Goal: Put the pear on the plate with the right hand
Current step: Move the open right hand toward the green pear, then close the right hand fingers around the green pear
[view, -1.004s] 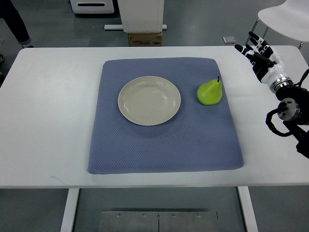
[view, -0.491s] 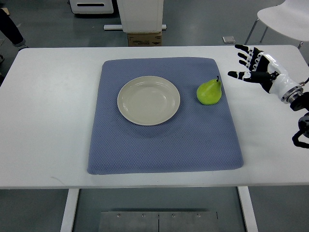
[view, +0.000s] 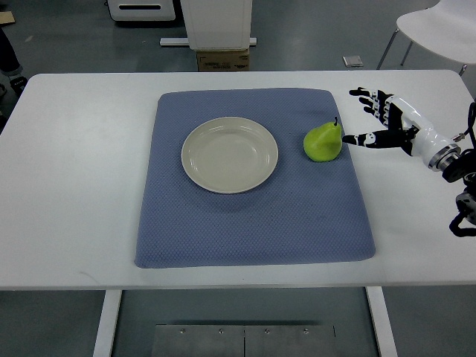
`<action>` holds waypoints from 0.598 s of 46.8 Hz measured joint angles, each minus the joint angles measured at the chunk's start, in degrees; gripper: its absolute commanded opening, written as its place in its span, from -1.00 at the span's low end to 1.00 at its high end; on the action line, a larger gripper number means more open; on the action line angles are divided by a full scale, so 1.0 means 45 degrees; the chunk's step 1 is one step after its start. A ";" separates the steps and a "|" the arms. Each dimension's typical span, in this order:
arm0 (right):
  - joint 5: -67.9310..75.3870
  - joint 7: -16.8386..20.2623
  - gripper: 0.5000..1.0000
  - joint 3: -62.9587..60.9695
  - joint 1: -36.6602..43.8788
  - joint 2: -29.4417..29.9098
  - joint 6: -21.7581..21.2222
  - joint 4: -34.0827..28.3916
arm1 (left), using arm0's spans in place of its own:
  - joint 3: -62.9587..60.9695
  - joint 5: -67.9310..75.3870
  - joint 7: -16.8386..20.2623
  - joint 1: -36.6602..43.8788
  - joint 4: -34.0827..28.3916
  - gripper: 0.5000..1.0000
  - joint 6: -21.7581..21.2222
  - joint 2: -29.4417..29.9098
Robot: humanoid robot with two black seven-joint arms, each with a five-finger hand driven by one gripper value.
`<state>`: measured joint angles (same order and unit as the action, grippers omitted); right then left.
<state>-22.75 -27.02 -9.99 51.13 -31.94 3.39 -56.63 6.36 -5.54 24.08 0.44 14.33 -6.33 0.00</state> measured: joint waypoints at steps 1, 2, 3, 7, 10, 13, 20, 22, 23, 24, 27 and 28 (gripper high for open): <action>-0.0001 0.0044 1.00 0.0127 0.0059 0.0080 0.0199 0.0004 | 0.0000 0.0000 0.0001 0.0000 -0.0001 1.00 0.0000 0.0000; -0.0003 0.0092 1.00 0.0301 0.0147 0.0181 0.0413 0.0004 | 0.0004 0.0000 0.0002 -0.0002 -0.0001 1.00 0.0000 0.0000; -0.0005 0.0111 1.00 0.0475 0.0247 0.0273 0.0588 0.0011 | 0.0004 0.0001 0.0001 -0.0003 0.0000 1.00 0.0000 0.0000; -0.0007 0.0144 1.00 0.1491 0.0741 0.0642 0.1242 0.0004 | 0.0002 0.0002 0.0002 0.0000 0.0001 1.00 0.0000 0.0000; -0.0008 0.0149 1.00 0.2299 0.1091 0.0821 0.1705 0.0018 | 0.0001 0.0002 0.0001 -0.0002 0.0001 1.00 0.0000 0.0000; -0.0007 0.0150 1.00 0.2838 0.1331 0.1006 0.2163 0.0051 | 0.0002 0.0001 0.0001 0.0000 0.0000 1.00 0.0000 0.0000; -0.0007 0.0339 1.00 0.3117 0.1437 0.1375 0.2503 0.0128 | 0.0004 0.0001 0.0001 0.0000 0.0003 1.00 0.0000 0.0000; -0.0006 0.0472 1.00 0.3119 0.1472 0.1405 0.2519 0.0165 | 0.0001 0.0001 0.0001 -0.0001 0.0006 1.00 0.0000 0.0000; -0.0006 0.0560 0.99 0.3119 0.1486 0.1424 0.2540 0.0194 | 0.0000 0.0001 0.0001 0.0000 0.0005 1.00 0.0000 0.0000; -0.0005 0.0627 0.99 0.3119 0.1491 0.1442 0.2562 0.0227 | 0.0001 0.0001 0.0001 -0.0001 0.0005 1.00 0.0000 0.0000; -0.0003 0.0808 0.99 0.3131 0.1493 0.1566 0.2765 0.0362 | -0.0002 0.0001 0.0001 0.0000 0.0005 1.00 0.0000 0.0000; -0.0004 0.0861 0.99 0.3145 0.1493 0.1633 0.2851 0.0405 | -0.0002 0.0001 0.0001 -0.0001 0.0005 1.00 0.0000 0.0000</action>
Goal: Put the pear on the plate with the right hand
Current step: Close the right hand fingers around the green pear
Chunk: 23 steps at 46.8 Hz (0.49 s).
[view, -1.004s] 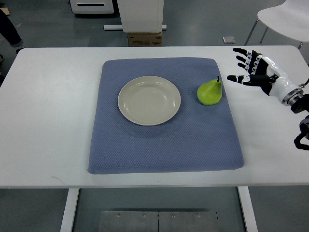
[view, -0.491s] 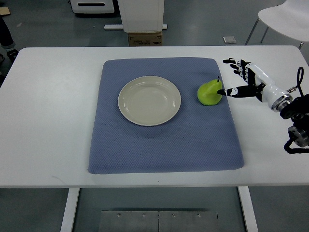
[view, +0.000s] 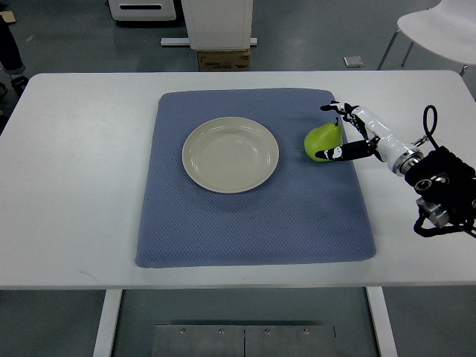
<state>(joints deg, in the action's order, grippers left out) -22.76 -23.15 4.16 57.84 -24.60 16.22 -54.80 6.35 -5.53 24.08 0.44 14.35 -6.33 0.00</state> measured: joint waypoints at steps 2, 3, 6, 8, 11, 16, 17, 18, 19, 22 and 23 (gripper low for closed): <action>0.0000 0.0121 0.99 0.0023 0.0000 0.0148 0.0155 0.0087 | 0.0004 0.0000 0.0000 -0.0001 0.0000 1.00 0.0000 0.0000; 0.0000 0.0202 0.99 0.0035 0.0000 0.0228 0.0250 0.0152 | 0.0002 0.0000 0.0001 0.0000 -0.0001 1.00 0.0000 0.0000; 0.0000 0.0379 0.99 0.0132 0.0012 0.0337 0.0390 0.0302 | 0.0005 0.0000 0.0000 0.0000 -0.0001 1.00 0.0000 0.0000; 0.0001 0.0450 0.98 0.0174 0.0065 0.0359 0.0411 0.0378 | 0.0008 0.0000 0.0000 0.0001 -0.0001 1.00 0.0000 0.0000; 0.0001 0.0523 0.95 0.0189 0.0097 0.0380 0.0423 0.0422 | 0.0007 0.0000 0.0000 0.0001 -0.0002 1.00 0.0000 0.0000; 0.0000 0.0587 0.86 0.0386 0.0100 0.0405 0.0433 0.0495 | 0.0000 0.0000 0.0000 0.0002 -0.0003 1.00 0.0000 0.0000; 0.0001 0.0602 0.84 0.0446 0.0104 0.0407 0.0451 0.0546 | -0.0001 0.0000 0.0000 0.0001 -0.0003 1.00 0.0000 0.0000; 0.0000 0.0634 0.82 0.0539 0.0123 0.0409 0.0491 0.0619 | -0.0001 0.0000 0.0000 0.0003 -0.0003 1.00 0.0000 0.0000; 0.0001 0.0644 0.81 0.0612 0.0133 0.0418 0.0542 0.0679 | 0.0002 -0.0001 0.0000 0.0002 -0.0004 1.00 0.0000 0.0000; 0.0001 0.0650 0.80 0.0821 0.0151 0.0444 0.0741 0.0842 | 0.0005 -0.0001 0.0000 0.0001 -0.0004 1.00 0.0000 0.0000; 0.0001 0.0651 0.79 0.0874 0.0152 0.0478 0.0802 0.0880 | 0.0004 -0.0001 0.0000 0.0002 -0.0004 1.00 0.0000 0.0000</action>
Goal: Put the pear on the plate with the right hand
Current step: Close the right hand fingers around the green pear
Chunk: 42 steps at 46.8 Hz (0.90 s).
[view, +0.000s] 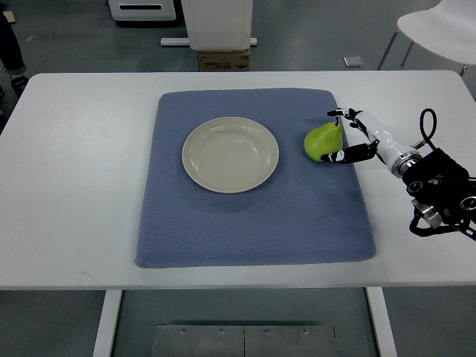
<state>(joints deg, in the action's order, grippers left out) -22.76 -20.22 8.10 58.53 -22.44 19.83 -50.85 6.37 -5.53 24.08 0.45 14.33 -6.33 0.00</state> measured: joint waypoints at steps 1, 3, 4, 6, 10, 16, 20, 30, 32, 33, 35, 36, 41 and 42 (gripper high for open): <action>0.0000 0.0001 0.77 0.0046 0.0001 0.0049 0.0054 0.0040 | 0.0001 0.0000 0.0000 -0.0001 0.0000 1.00 0.0000 0.0000; -0.0001 0.0001 0.72 0.0112 0.0012 0.0151 0.0139 0.0088 | 0.0001 0.0000 0.0000 -0.0005 0.0000 1.00 0.0000 0.0000; -0.0001 0.0001 0.71 0.0123 0.0019 0.0179 0.0156 0.0104 | -0.0001 0.0000 0.0000 -0.0004 -0.0001 1.00 0.0000 0.0000; -0.0001 0.0001 0.70 0.0132 0.0022 0.0199 0.0177 0.0138 | -0.0001 0.0000 0.0000 0.0001 0.0000 1.00 0.0000 0.0000; -0.0001 0.0001 0.68 0.0156 0.0047 0.0220 0.0201 0.0271 | -0.0001 0.0000 0.0000 0.0000 -0.0001 1.00 0.0000 0.0000; -0.0001 0.0001 0.68 0.0285 0.0083 0.0298 0.0205 0.0324 | 0.0000 0.0000 0.0000 -0.0004 -0.0001 1.00 0.0000 0.0000; -0.0001 0.0001 0.68 0.0291 0.0123 0.0319 0.0205 0.0324 | -0.0002 0.0000 0.0000 -0.0001 -0.0001 1.00 0.0000 0.0000; -0.0001 -0.0005 0.70 0.0418 0.0246 0.0336 0.0205 0.0315 | -0.0004 0.0000 0.0000 -0.0001 -0.0002 1.00 0.0000 0.0000; -0.0001 -0.0011 0.71 0.0486 0.0304 0.0337 0.0205 0.0311 | -0.0003 0.0000 0.0000 -0.0001 -0.0002 1.00 0.0000 0.0000; -0.0001 -0.0012 0.71 0.0512 0.0330 0.0337 0.0202 0.0306 | -0.0001 -0.0001 0.0000 -0.0001 -0.0002 1.00 0.0000 0.0000; -0.0001 -0.0018 0.74 0.0578 0.0363 0.0337 0.0192 0.0281 | 0.0001 0.0000 0.0000 -0.0003 -0.0002 1.00 0.0000 0.0000; -0.0001 -0.0027 0.75 0.0608 0.0367 0.0337 0.0188 0.0268 | 0.0001 -0.0001 0.0000 -0.0002 -0.0002 1.00 0.0000 0.0000; -0.0001 -0.0052 0.81 0.0679 0.0388 0.0336 0.0170 0.0226 | 0.0000 -0.0001 0.0000 -0.0002 -0.0002 1.00 0.0000 0.0000; -0.0001 -0.0058 0.83 0.0679 0.0393 0.0336 0.0160 0.0222 | -0.0003 -0.0001 0.0000 -0.0002 -0.0002 1.00 0.0000 0.0000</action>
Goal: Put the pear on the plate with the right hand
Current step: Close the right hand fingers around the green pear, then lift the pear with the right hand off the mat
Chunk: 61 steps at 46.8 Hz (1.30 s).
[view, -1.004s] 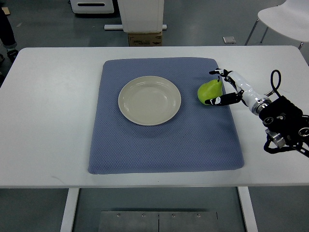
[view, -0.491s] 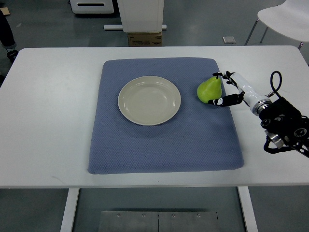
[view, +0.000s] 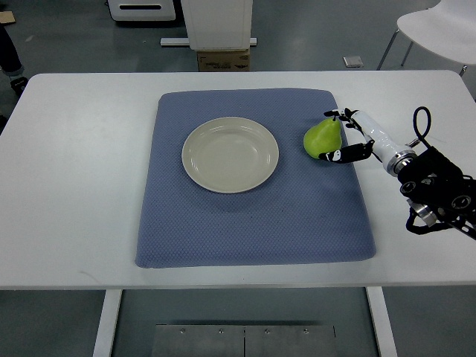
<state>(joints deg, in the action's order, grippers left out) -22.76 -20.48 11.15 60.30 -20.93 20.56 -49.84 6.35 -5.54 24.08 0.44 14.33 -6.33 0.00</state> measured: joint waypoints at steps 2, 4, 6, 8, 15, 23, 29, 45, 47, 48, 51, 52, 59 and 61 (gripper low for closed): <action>0.0000 -0.0017 0.84 0.0002 0.0000 0.0001 -0.0018 -0.0013 | 0.0003 0.0000 0.0000 0.0001 0.0000 1.00 0.0000 0.0000; 0.0000 -0.0021 0.84 0.0024 0.0001 0.0001 -0.0047 -0.0015 | 0.0006 0.0000 0.0000 0.0000 0.0000 1.00 0.0000 0.0000; 0.0000 -0.0021 0.84 0.0051 0.0001 0.0002 -0.0076 -0.0016 | 0.0005 0.0000 0.0000 0.0000 0.0000 1.00 0.0000 0.0000; 0.0000 -0.0021 0.84 0.0103 0.0001 0.0002 -0.0084 -0.0017 | 0.0009 0.0000 0.0000 0.0000 0.0000 1.00 0.0000 0.0000; 0.0000 -0.0021 0.85 0.0193 0.0067 0.0029 -0.0094 -0.0017 | 0.0002 0.0000 0.0000 0.0000 0.0003 1.00 0.0000 0.0000; 0.0000 0.0012 0.81 0.0218 0.0076 0.0081 -0.0095 -0.0018 | 0.0004 0.0000 0.0000 0.0001 0.0003 1.00 0.0000 0.0000; 0.0000 0.0043 0.53 0.0593 0.0233 0.0083 -0.0116 -0.0018 | 0.0002 0.0000 0.0000 0.0000 0.0003 1.00 0.0000 0.0000; 0.0032 0.0056 -1.00 0.1539 0.0695 0.0313 -0.0117 0.0053 | 0.0004 0.0000 0.0000 -0.0002 0.0000 1.00 0.0000 0.0000; 0.0039 0.0056 -1.00 0.1539 0.0777 0.0313 -0.0117 0.0062 | 0.0005 0.0000 0.0000 0.0000 0.0001 1.00 0.0000 0.0000; 0.0046 0.0056 -1.00 0.1539 0.0801 0.0314 -0.0116 0.0063 | 0.0006 0.0000 0.0000 0.0001 0.0001 1.00 0.0000 0.0000; 0.0048 0.0057 -1.00 0.1540 0.0815 0.0333 -0.0117 0.0063 | 0.0007 0.0000 0.0000 0.0000 0.0001 1.00 0.0000 0.0000; 0.0048 0.0057 -1.00 0.1542 0.0816 0.0335 -0.0117 0.0063 | 0.0004 0.0000 0.0000 -0.0001 0.0001 1.00 0.0000 0.0000; 0.0042 0.0053 -1.00 0.1743 0.0871 0.0335 -0.0151 0.0027 | 0.0008 0.0000 0.0000 0.0000 0.0001 1.00 0.0000 0.0000; 0.0043 0.0025 -1.00 0.1837 0.0932 0.0333 -0.0153 0.0023 | 0.0005 0.0000 0.0000 0.0001 0.0000 1.00 0.0000 0.0000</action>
<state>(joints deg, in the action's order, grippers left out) -22.57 -20.37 19.42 64.49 -19.44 19.87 -49.74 6.37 -5.54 24.08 0.44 14.33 -6.33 0.00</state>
